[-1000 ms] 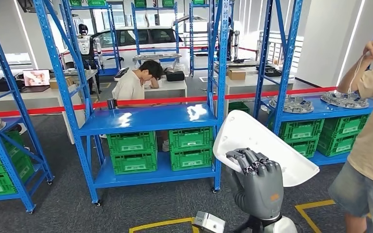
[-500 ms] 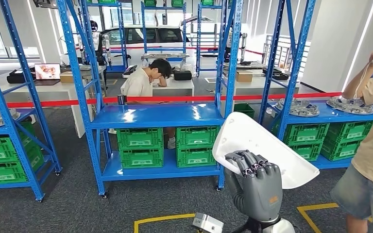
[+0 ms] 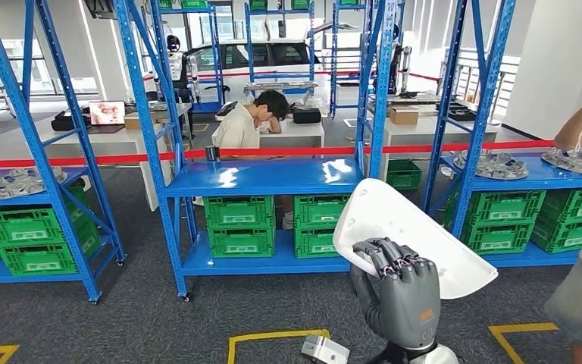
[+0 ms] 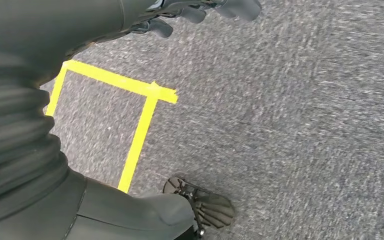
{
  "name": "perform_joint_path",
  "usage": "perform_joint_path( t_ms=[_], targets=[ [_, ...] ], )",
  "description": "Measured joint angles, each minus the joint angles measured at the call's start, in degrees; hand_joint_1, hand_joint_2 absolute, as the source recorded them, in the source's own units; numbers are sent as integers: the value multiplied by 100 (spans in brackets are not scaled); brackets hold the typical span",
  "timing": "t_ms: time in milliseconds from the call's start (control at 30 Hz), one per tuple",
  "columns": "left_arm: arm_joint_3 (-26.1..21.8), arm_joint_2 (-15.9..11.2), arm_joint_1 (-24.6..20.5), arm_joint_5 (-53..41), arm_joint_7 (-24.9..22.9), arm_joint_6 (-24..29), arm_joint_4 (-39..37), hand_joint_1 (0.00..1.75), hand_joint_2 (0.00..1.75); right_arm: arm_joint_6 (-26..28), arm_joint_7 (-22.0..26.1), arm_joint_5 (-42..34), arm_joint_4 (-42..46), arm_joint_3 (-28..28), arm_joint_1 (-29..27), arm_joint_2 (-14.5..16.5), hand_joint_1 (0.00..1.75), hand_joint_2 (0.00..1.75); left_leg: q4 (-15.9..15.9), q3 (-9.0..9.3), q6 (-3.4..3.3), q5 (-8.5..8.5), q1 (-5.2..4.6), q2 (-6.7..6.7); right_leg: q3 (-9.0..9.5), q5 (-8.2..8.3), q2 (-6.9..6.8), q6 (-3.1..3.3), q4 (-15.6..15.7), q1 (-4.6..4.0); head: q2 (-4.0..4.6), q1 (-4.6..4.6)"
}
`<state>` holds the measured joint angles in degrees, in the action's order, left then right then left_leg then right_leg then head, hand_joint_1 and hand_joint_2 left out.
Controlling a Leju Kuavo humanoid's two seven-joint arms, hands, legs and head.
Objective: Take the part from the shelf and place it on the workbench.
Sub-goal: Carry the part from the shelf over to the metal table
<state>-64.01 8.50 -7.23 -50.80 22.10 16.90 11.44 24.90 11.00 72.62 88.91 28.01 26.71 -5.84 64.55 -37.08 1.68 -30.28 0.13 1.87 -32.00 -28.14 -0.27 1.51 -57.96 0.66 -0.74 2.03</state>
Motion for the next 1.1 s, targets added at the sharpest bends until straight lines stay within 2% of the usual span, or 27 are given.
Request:
perform_joint_path(
  t_ms=[67, 100, 133, 167, 200, 267, 300, 333, 367, 400, 467, 533, 567, 600, 633, 667, 700, 767, 800, 833, 900, 967, 1033, 1067, 1100],
  targets=[
    [0, -3, 5, 9, 1, 0, -1, 0, 175, 30, 31, 1, -29, 1, -1, 13, 175, 175, 735, -321, 52, -339, 19, -104, -24, 8, -105, 19, -1, -5, 0, 4],
    [0, -7, 11, 10, -3, 0, -1, 0, 175, 37, 46, 4, -46, 1, -3, 22, 175, 175, 950, -404, 71, -397, 31, -123, -33, 10, -158, 20, -4, -7, 0, 4],
    [-1, -14, 18, 9, -7, 1, -1, 0, 175, 43, 56, 9, -63, 1, -4, 36, 175, 175, 949, -380, 84, -345, 43, -141, -39, 11, -210, 18, -9, -6, 0, 4],
    [-1, -21, 23, 8, -10, 3, -1, 0, 175, 47, 62, 19, -76, 2, -5, 50, 175, 175, 728, -246, 91, -204, 54, -174, -41, 11, -262, 13, -15, -5, 0, 4],
    [0, -32, 24, 9, -11, 8, -1, 0, 175, 50, 66, 28, -84, 2, -5, 65, 175, 175, 353, -33, 93, -21, 62, -254, -41, 8, -312, 3, -27, -5, 0, 4],
    [0, -49, 12, 32, 23, 17, 1, 0, 175, 53, 76, 39, -94, 3, 3, 90, 175, 175, -348, 336, 55, 197, 39, -460, -53, -8, -401, -47, -64, -30, 0, 2],
    [0, -58, 11, 57, 69, 20, 3, 0, 175, 53, 87, 27, -109, 6, 14, 101, 175, 175, -524, 416, 17, 232, 23, -516, -61, -11, -440, -80, -78, -44, 0, -3],
    [-2, -68, 14, 89, 124, 18, 4, 0, 175, 50, 101, 14, -133, 10, 28, 111, 175, 175, -577, 422, -30, 224, 3, -510, -65, -7, -482, -115, -80, -56, 0, -8],
    [-5, -80, 22, 121, 180, 10, 6, 0, 175, 45, 115, -2, -168, 15, 46, 122, 175, 175, -581, 407, -83, 249, -1, -447, -63, 2, -526, -147, -74, -55, 0, -13],
    [-8, -90, 31, 154, 228, -4, 6, 0, 175, 38, 131, -17, -211, 20, 63, 135, 175, 175, -595, 394, -126, 271, -1, -397, -63, -8, -511, -185, -82, -44, 0, -15],
    [-14, -108, 33, 196, 266, -61, 6, 0, 175, 29, 153, -25, -284, 29, 99, 155, 175, 175, -628, 376, -214, 324, 12, -300, -147, -174, -310, -246, -293, -15, 0, -16],
    [-16, -121, 22, 215, 246, -115, 7, 0, 175, 31, 152, 2, -330, 38, 122, 163, 175, 175, -636, 342, -270, 361, 14, -201, -436, -547, -72, -269, -944, -2, 0, -18],
    [-16, -126, 20, 226, 219, -131, 7, 0, 175, 31, 140, 34, -344, 42, 124, 164, 175, 175, -631, 321, -286, 373, 6, -144, -620, -720, -30, -269, -1343, -3, 0, -20],
    [-18, -127, 28, 239, 193, -144, 7, 0, 175, 31, 128, 71, -354, 46, 120, 164, 175, 175, -623, 303, -293, 382, -2, -80, -754, -805, -13, -264, -1630, -5, 0, -20],
    [-20, -127, 40, 250, 181, -167, 5, 0, 175, 26, 113, 110, -358, 51, 117, 164, 175, 175, -611, 288, -294, 390, -9, -13, -794, -778, -4, -252, -1720, -7, 0, -21],
    [-21, -127, 52, 258, 189, -198, 4, 0, 175, 18, 99, 147, -355, 57, 116, 164, 175, 175, -595, 277, -291, 395, -12, 56, -714, -639, 11, -232, -1564, -9, 0, -20],
    [-22, -126, 59, 259, 217, -231, 3, 0, 175, 7, 88, 174, -343, 62, 118, 163, 175, 175, -579, 270, -284, 399, -12, 124, -527, -427, 59, -205, -1195, -11, 0, -21],
    [-22, -119, 50, 247, 281, -283, 2, 0, 175, -21, 73, 210, -299, 68, 137, 159, 175, 175, -547, 240, -248, 409, -14, 242, -156, -142, 262, -151, -426, -14, 0, -18],
    [-22, -116, 41, 241, 298, -293, 3, 0, 175, -38, 70, 219, -276, 72, 147, 157, 175, 175, -540, 217, -214, 419, -9, 289, -62, -89, 335, -138, -206, -22, 0, -19],
    [-22, -114, 36, 237, 305, -300, 3, 0, 175, -54, 66, 223, -259, 76, 156, 154, 175, 175, -542, 195, -175, 435, 1, 332, -41, -96, 367, -129, -131, -33, 0, -20],
    [-22, -119, 39, 231, 310, -304, 5, 0, 175, -75, 64, 223, -234, 81, 165, 151, 175, 175, -567, 163, -97, 468, 20, 398, -40, -55, 276, -93, -86, -38, 0, -25],
    [-22, -118, 41, 227, 310, -307, 3, 0, 175, -80, 68, 223, -208, 84, 181, 151, 175, 175, -430, 78, -36, 371, 11, 245, -17, -1, 170, -25, -19, -14, 0, -20],
    [-22, -116, 26, 228, 312, -308, -1, 0, 175, -85, 70, 223, -190, 84, 198, 151, 175, 175, 156, -184, 23, 27, 15, -22, -8, 22, 44, 24, 15, -11, 0, -10],
    [-22, -116, 20, 235, 313, -310, -1, 0, 175, -89, 69, 222, -186, 86, 201, 151, 175, 175, 543, -353, 54, -161, 29, -91, -13, 21, -21, 37, 14, -15, 0, -7],
    [-22, -117, 21, 241, 307, -316, -2, 0, 175, -107, 67, 219, -185, 88, 201, 151, 175, 175, 848, -478, 82, -275, 46, -121, -18, 19, -88, 39, 13, -18, 0, -7]
  ],
)
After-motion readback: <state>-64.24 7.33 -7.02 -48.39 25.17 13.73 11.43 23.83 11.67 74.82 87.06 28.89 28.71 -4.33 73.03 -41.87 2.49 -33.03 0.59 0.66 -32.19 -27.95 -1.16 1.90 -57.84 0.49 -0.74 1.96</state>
